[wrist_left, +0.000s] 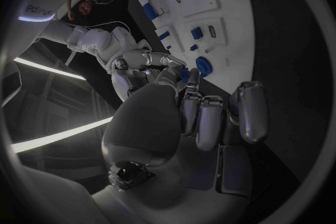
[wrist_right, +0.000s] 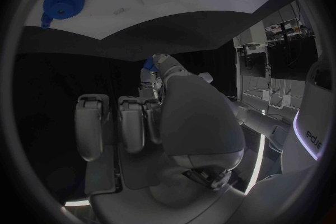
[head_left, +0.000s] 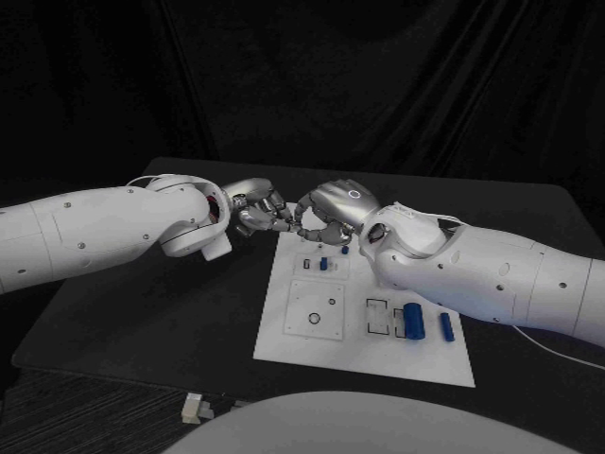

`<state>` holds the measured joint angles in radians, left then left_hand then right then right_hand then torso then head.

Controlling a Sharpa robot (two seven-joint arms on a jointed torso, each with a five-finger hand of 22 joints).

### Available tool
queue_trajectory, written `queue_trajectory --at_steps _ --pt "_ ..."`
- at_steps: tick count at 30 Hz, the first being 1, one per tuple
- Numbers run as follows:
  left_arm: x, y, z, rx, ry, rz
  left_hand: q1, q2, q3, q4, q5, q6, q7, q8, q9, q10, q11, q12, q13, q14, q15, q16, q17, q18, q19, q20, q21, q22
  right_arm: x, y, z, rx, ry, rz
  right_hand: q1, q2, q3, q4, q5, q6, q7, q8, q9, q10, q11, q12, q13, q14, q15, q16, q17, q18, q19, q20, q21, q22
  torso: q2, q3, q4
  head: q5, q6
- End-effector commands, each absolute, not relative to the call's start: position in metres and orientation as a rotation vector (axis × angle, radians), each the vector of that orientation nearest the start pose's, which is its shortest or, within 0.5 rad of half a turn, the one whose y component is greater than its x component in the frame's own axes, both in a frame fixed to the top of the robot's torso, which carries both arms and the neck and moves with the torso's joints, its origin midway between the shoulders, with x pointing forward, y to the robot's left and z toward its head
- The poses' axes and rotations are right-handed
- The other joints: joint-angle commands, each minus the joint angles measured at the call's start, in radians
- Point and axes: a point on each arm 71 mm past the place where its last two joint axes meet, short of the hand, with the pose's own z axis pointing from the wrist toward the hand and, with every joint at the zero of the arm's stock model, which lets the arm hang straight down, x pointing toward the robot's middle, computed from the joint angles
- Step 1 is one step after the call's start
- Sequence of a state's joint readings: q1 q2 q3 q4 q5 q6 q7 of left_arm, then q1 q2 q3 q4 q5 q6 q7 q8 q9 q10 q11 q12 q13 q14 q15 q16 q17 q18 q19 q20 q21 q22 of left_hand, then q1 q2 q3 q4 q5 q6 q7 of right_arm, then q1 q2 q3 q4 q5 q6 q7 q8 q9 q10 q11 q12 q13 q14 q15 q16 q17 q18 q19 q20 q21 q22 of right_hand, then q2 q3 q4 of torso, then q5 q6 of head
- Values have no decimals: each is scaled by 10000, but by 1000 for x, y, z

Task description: Assemble the parts on the task board

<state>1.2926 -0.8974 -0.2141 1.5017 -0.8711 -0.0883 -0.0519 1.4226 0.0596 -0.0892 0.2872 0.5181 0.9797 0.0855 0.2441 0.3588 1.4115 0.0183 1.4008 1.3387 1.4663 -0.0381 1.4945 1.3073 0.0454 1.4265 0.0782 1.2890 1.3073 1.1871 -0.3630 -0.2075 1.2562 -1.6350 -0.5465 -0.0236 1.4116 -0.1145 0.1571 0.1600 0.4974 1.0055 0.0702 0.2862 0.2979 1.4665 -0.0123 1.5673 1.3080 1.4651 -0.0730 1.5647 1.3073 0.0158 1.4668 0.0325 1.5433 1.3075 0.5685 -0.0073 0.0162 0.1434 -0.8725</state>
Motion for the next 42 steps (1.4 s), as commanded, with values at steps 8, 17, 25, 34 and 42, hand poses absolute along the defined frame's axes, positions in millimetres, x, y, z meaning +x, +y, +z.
queue_trajectory --at_steps 8,17,25,34,42 --pt "472 229 -226 -2792 21215 -8585 -100 40 -76 44 -95 195 -90 251 49 119 -179 22 254 413 -117 37 1394 141 41 -137 115 1856 469 -17 -230 -5036 14044 8378 3 95 46 -19 10 87 17 21 31 1043 69 35 2628 1057 52 61 2635 -71 862 79 -36 2517 1 1 3 -16 -2" --pt "472 228 -227 -2789 21237 -8588 148 79 32 8 249 466 -259 535 95 199 -328 39 273 442 -250 39 1403 140 70 -258 132 1859 469 -17 -231 -5079 14092 8306 5 95 48 -23 -11 85 20 13 37 1043 73 35 2628 1057 56 61 2635 -68 856 84 -47 2513 2 0 -1 -7 -2" --pt "474 229 -226 -2799 21009 -8676 696 78 428 -7 761 488 -346 976 341 239 -420 21 275 463 -332 45 1423 135 80 -352 130 1861 469 -18 -232 -5101 14238 8213 9 96 53 -29 -29 79 24 3 43 1043 76 35 2628 1057 60 61 2635 -65 849 89 -59 2509 0 0 4 -24 -2" --pt "475 226 -226 -2789 20885 -8724 1255 -56 1512 -1 441 225 -311 1433 636 242 -405 -13 262 454 -335 27 1403 137 61 -370 97 1854 468 -17 -233 -5238 14154 8231 -20 74 60 -41 -185 -82 92 -154 64 1043 130 35 2628 1057 104 61 2635 -58 836 134 -81 2501 2 4 3 -24 -2" --pt "477 227 -226 -2964 20741 -8507 1137 -370 2636 7 -155 84 -279 1658 748 255 -390 -4 280 459 -313 30 1411 138 57 -356 100 1855 465 -19 -232 -5376 14019 8279 -84 6 110 -26 -428 -871 197 -795 -57 1043 59 35 2628 1057 66 61 2635 -51 825 141 -100 2494 0 1 -1 -27 -2"
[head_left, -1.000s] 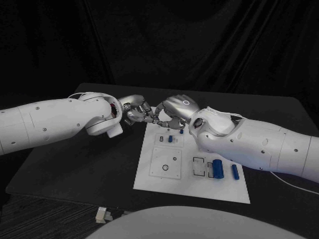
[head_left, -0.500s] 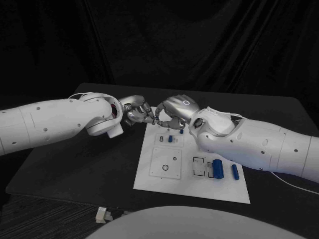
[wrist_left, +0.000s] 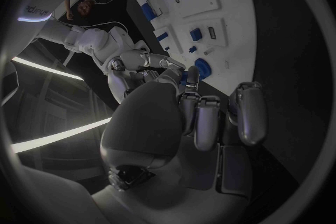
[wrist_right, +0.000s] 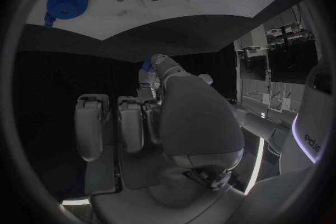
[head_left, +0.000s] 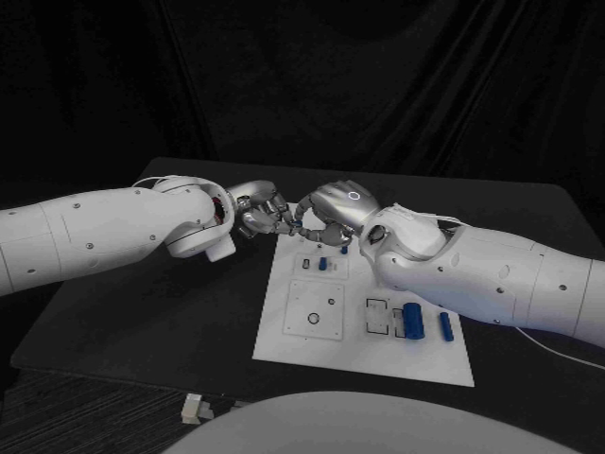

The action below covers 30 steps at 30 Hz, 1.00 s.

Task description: Assemble the parts on the task board

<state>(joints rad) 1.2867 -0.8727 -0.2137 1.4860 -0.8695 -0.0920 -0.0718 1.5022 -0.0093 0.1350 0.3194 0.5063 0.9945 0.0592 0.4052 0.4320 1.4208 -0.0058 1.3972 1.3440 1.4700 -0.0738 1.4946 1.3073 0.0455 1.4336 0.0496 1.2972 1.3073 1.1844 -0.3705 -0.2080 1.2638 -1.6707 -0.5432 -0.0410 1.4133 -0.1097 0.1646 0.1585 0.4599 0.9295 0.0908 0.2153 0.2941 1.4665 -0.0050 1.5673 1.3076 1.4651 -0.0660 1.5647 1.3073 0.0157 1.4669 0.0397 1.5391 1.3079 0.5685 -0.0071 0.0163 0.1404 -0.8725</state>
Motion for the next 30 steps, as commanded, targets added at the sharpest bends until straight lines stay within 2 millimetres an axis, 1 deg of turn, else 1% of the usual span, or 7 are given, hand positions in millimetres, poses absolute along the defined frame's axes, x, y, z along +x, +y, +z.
queue_trajectory --at_steps 1,11,14,18,20,25,30 --pt "477 228 -226 -2988 20733 -8472 277 266 559 -314 -49 -75 -18 81 30 161 -140 30 225 417 42 24 1403 135 -14 -65 19 1855 465 -19 -232 -5384 14014 8289 -102 -43 36 -12 -53 -111 -9 -85 -18 1043 -14 35 2632 1057 -5 61 2635 -50 824 69 -59 2489 0 -1 0 3 -2" --pt "478 226 -229 -3104 20854 -8229 -40 53 1182 -348 -75 -101 -21 222 87 127 -143 -7 185 384 49 -12 1350 150 -61 -55 -50 1836 461 -23 -231 -5518 13869 8342 -120 -133 29 -2 -640 -971 -47 -736 -209 1043 -53 35 2632 1057 -42 61 2635 -18 758 29 -176 2447 -2 3 -4 -18 -2" --pt "478 225 -230 -3126 20961 -8144 -97 19 1280 -352 -92 -104 -20 243 94 111 -150 -24 166 375 46 -20 1336 157 -80 -57 -80 1827 461 -26 -230 -5527 13795 8329 -97 -144 3 -17 -841 -1548 -114 -1083 -378 1043 -96 35 2632 1057 -74 61 2635 -5 731 8 -223 2430 -1 2 -4 -23 -2" --pt "478 225 -231 -3190 21094 -7983 -163 -6 1419 -366 -144 -129 -21 259 100 106 -175 -28 163 368 32 -25 1330 158 -86 -64 -81 1827 460 -32 -229 -5567 13637 8214 -115 -178 -103 8 -1332 -1966 -150 -1332 -560 1043 -132 35 2632 1055 -112 57 2626 21 676 -31 -320 2395 -1 2 -6 -25 -2" --pt "478 226 -232 -3254 21168 -7851 -181 -20 1456 -373 -149 -135 -23 265 103 96 -182 -40 150 359 28 -35 1313 160 -89 -67 -86 1826 459 -38 -229 -5572 13531 8130 -131 -200 -201 76 -1699 -2050 -157 -1377 -639 1043 -141 35 2632 1045 -120 40 2584 38 638 -42 -387 2371 -1 1 -5 -25 -2" --pt "476 228 -235 -3448 21633 -7318 -296 -167 1784 -457 0 -129 -41 340 132 97 -168 -37 158 359 28 -35 1313 157 -83 -88 -61 1833 454 -60 -226 -5434 13367 7985 -136 -201 -239 117 -1803 -2014 -141 -1356 -655 1043 -133 35 2632 1034 -117 19 2536 54 606 -43 -446 2350 -2 5 -3 9 -2" --pt "466 231 -244 -3486 23299 -5990 -586 -600 2795 -779 190 -146 -24 521 219 135 -161 -7 198 391 21 -4 1359 144 -50 -88 13 1847 439 -104 -218 -5094 13289 7787 -72 -141 -250 171 -1802 -1798 -89 -1242 -659 1043 -96 35 2632 1033 -92 17 2531 58 596 -28 -468 2343 -3 6 -2 9 -2"
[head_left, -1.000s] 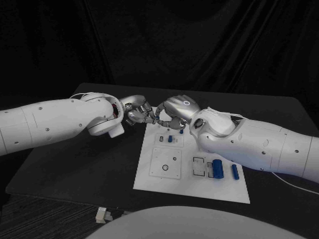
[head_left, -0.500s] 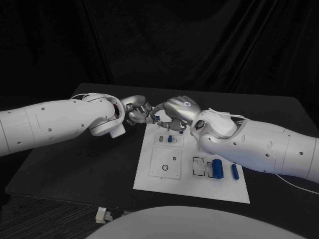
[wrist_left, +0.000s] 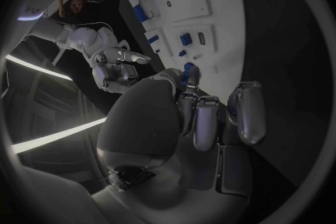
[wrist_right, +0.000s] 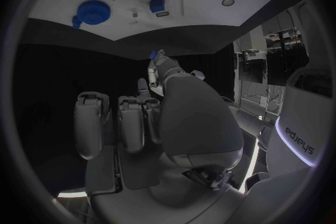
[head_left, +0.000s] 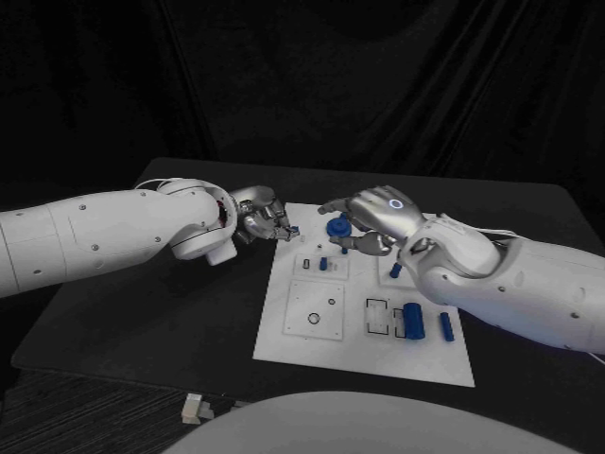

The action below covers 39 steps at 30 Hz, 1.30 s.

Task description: Assemble the parts on the task board

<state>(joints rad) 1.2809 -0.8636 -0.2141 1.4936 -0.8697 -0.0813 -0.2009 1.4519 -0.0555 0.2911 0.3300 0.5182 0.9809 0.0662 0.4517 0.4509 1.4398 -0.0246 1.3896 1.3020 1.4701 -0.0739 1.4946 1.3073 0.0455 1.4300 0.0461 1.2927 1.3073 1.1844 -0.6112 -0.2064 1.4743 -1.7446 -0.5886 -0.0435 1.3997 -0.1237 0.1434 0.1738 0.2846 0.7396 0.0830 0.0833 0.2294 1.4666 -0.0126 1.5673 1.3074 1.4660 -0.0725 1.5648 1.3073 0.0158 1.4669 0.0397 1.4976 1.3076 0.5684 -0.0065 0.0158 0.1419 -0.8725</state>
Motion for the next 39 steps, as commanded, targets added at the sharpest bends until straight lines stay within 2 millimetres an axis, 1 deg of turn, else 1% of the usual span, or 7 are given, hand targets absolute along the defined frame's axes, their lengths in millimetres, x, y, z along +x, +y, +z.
queue_trajectory --at_steps 1,8,13,16,22,31,39 --pt "465 232 -245 -3434 23626 -5720 -174 -201 1391 -955 171 -19 -94 92 50 -46 19 75 623 394 21 -2 1363 139 -4 -50 78 1851 436 -111 -216 -5035 13280 7747 64 -1 -38 19 -48 101 -11 78 -11 1042 -20 35 2634 1024 -26 17 2531 58 595 -28 -52 2346 -4 1 0 -6 -2" --pt "466 226 -241 -2116 25961 -3568 -626 -353 1903 -1377 553 -73 -90 243 169 -32 4 77 631 446 2 60 1463 141 0 -71 102 1852 410 -157 -202 -4572 13345 7518 108 31 -41 50 -14 250 15 153 -9 1042 3 35 2634 1026 -10 20 2539 57 597 -14 -52 2347 -2 4 14 -203 -2" --pt "477 210 -231 -629 27085 -2073 -1033 -331 2192 -1735 594 -126 -88 313 290 -81 35 27 591 422 30 40 1435 160 -68 -54 4 1821 396 -176 -196 -4380 13455 7413 144 60 -34 72 21 341 33 197 -9 1042 16 35 2634 1026 2 19 2537 60 591 -4 -66 2343 -11 17 -15 -386 -2" --pt "484 199 -227 -85 27310 -1607 -1214 -340 2299 -1922 592 -92 -108 329 357 -114 61 -8 560 386 64 0 1374 176 -117 -42 -67 1800 391 -181 -195 -4348 13487 7426 136 58 -48 105 32 390 47 220 -11 1042 27 35 2634 1020 11 9 2514 65 582 2 -83 2337 -17 35 -41 -392 -2" --pt "499 171 -222 776 27470 -1190 -1490 -303 2455 -2181 608 -89 -113 301 441 -89 84 20 598 386 81 3 1383 174 -132 -10 -72 1799 383 -189 -197 -4166 13710 7483 244 40 -37 205 548 598 65 302 -40 1042 44 35 2634 1013 31 -5 2481 70 576 27 -104 2331 -31 76 -63 -435 -2" --pt "516 147 -221 1178 27520 -791 -1689 -236 2570 -2397 596 -112 -98 266 516 -42 90 76 664 423 86 49 1455 171 -120 2 -44 1806 378 -196 -206 -3878 14210 7447 269 70 -19 235 548 647 84 322 -44 1042 54 35 2634 1005 36 -21 2443 89 537 31 -176 2305 -12 58 -45 -343 -2" --pt "528 133 -222 1095 27433 -703 -1800 -197 2628 -2552 583 -112 -86 242 568 4 100 134 730 450 91 79 1502 161 -88 7 9 1820 378 -197 -213 -3760 14512 7434 290 89 -5 253 547 682 100 335 -47 1042 65 35 2634 1002 42 -26 2432 99 518 35 -213 2292 -7 29 -8 -399 -2"
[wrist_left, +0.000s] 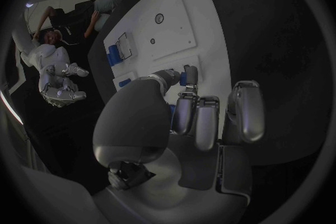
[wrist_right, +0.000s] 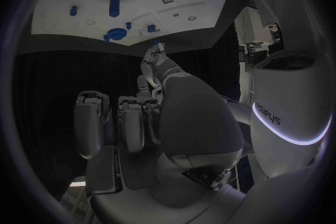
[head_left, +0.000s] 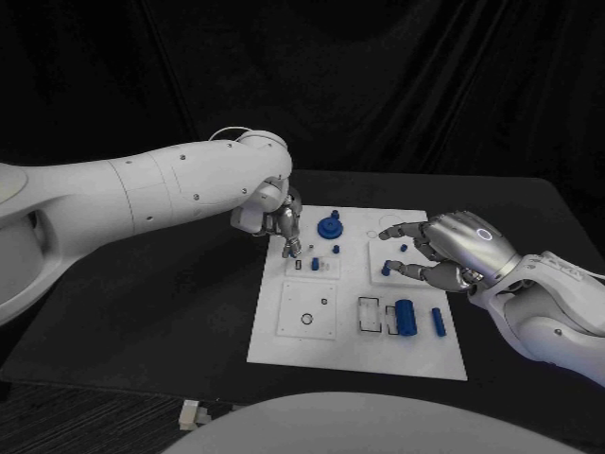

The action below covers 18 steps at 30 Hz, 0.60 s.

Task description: Assemble the parts on the task board

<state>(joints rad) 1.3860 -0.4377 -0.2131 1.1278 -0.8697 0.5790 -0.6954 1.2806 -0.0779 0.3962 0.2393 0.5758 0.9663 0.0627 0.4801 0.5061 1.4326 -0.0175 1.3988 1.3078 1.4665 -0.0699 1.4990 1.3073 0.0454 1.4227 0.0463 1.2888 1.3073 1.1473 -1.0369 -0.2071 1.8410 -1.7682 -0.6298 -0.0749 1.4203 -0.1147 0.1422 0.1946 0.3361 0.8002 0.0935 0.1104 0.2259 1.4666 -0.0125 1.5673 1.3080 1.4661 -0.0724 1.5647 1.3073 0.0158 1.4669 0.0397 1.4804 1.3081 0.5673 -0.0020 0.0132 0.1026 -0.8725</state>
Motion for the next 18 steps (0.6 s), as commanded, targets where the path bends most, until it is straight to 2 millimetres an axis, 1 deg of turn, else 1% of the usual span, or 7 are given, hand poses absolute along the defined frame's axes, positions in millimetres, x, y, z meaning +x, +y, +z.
queue_trajectory --at_steps 1,8,10,16,18 --pt "528 132 -222 1101 27437 -683 -91 29 1579 -1654 9 35 -50 -44 18 79 30 43 675 488 52 38 1506 161 -12 4 55 1822 378 -197 -213 -3758 14521 7435 84 -1 7 44 32 76 -5 64 -13 1042 64 35 2628 1002 41 -26 2432 99 518 35 -41 2286 5 -16 16 -5 -2" --pt "532 123 -225 1085 27457 -412 -146 52 1616 -1748 9 43 -48 -67 46 104 30 74 710 484 52 32 1495 164 -16 5 45 1818 377 -197 -215 -3734 14622 7422 103 16 19 60 23 102 6 73 -17 1042 72 35 2628 997 47 -36 2409 107 501 39 -72 2276 2 -13 11 -45 -2" --pt "532 121 -226 1090 27464 -350 -160 57 1624 -1769 11 46 -47 -72 52 107 31 78 714 487 53 35 1500 165 -18 6 41 1817 377 -197 -216 -3725 14649 7409 103 16 19 60 23 102 6 73 -17 1042 72 35 2628 997 47 -36 2409 107 501 39 -72 2276 1 -13 10 -34 -2" --pt "531 118 -230 977 27449 -257 -202 69 1643 -1822 5 63 -47 -89 67 119 29 92 729 482 51 28 1488 171 -29 5 18 1809 377 -197 -217 -3714 14676 7415 163 63 61 83 54 138 24 81 -31 1003 87 -2 2565 992 60 -44 2391 114 487 49 -102 2265 5 -8 -8 64 -2" --pt "531 118 -232 946 27467 -248 -278 93 1676 -1906 -57 90 -48 -126 87 126 23 100 741 481 45 23 1481 186 -62 3 -45 1789 377 -196 -216 -3734 14600 7506 218 96 98 100 107 207 48 105 -39 999 106 -6 2558 992 72 -45 2389 113 490 61 -99 2267 -1 -10 3 65 -2"
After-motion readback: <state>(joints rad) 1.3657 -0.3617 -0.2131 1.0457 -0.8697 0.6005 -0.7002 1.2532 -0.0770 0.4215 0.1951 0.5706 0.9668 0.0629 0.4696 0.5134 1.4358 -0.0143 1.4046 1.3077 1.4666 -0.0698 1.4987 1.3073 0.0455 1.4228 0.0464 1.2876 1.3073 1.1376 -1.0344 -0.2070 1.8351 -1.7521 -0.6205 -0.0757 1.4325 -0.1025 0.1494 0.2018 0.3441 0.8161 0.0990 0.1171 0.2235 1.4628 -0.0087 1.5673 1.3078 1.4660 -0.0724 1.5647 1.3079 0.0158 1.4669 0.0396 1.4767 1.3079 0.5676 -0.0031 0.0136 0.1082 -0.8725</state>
